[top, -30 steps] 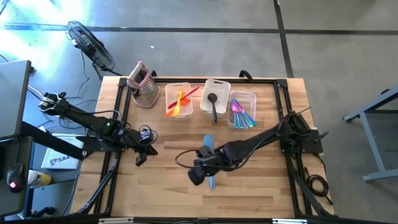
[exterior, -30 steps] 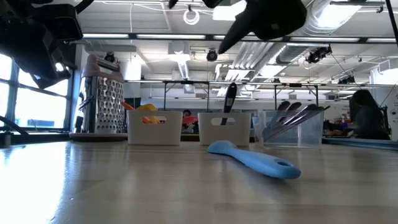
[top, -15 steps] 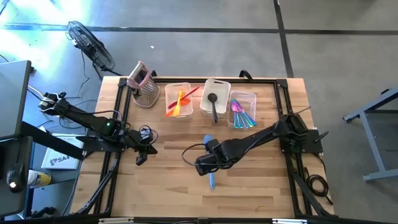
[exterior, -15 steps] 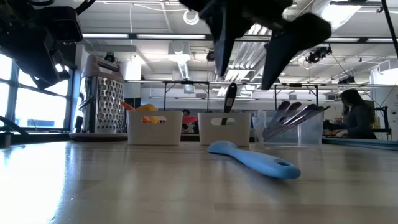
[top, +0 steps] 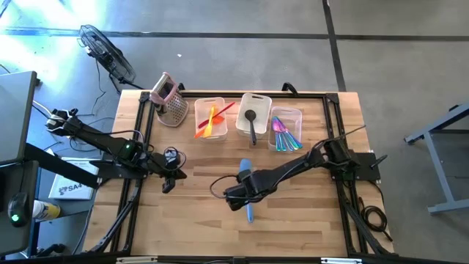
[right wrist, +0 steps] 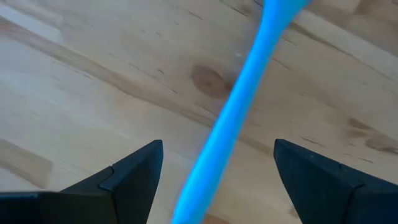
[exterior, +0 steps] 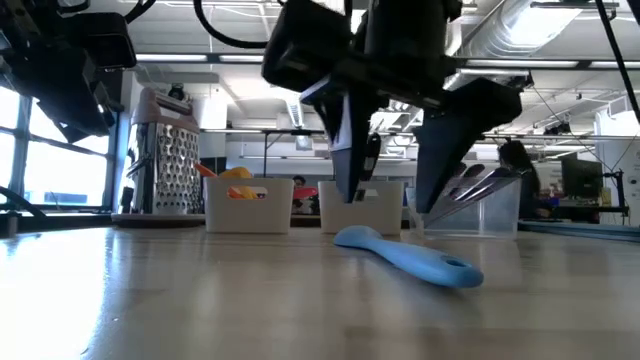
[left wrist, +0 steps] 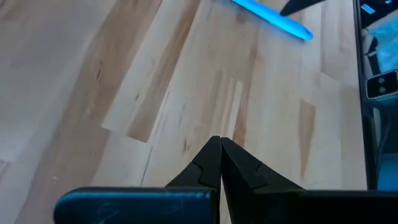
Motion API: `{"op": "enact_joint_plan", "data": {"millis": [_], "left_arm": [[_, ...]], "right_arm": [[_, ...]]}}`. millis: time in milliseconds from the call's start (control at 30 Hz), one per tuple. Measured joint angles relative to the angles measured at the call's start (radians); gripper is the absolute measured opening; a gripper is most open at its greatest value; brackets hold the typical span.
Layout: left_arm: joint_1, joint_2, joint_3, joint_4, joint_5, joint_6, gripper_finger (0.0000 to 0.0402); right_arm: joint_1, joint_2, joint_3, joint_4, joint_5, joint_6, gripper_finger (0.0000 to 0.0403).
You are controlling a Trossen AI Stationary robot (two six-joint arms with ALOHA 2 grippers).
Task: Pick & Place Kitchen Items
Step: Put the blue serving spoon into the right white bin
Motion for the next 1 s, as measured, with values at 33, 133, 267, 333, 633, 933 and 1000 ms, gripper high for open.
{"op": "enact_joint_plan", "data": {"millis": [33, 133, 267, 333, 633, 933, 1000], "left_arm": [[0.0, 0.0, 0.0, 0.0, -0.005, 0.0, 0.0001], [0.0, 0.0, 0.0, 0.0, -0.007, 0.0, 0.0001], [0.0, 0.003, 0.0, 0.003, -0.008, 0.0, 0.0001], [0.0, 0.005, 0.0, -0.001, -0.009, 0.0, 0.0001], [0.0, 0.01, 0.0, 0.002, -0.01, -0.03, 0.0001], [0.0, 0.01, 0.0, 0.006, -0.026, -0.036, 0.0001], [0.0, 0.01, 0.0, 0.007, -0.026, -0.036, 0.0001]], "right_arm": [[-0.005, 0.0, 0.0, 0.003, -0.001, 0.0, 0.03], [-0.02, 0.015, -0.002, 0.011, -0.007, -0.013, 0.03], [-0.037, 0.061, -0.005, 0.037, -0.063, -0.031, 0.03], [-0.039, 0.092, -0.004, 0.05, -0.104, -0.052, 0.03], [-0.023, 0.137, 0.003, -0.014, -0.075, -0.083, 0.0299], [-0.03, 0.138, 0.002, -0.076, -0.082, -0.109, 0.0241], [-0.03, 0.138, 0.001, -0.076, -0.082, -0.129, 0.0213]]}}
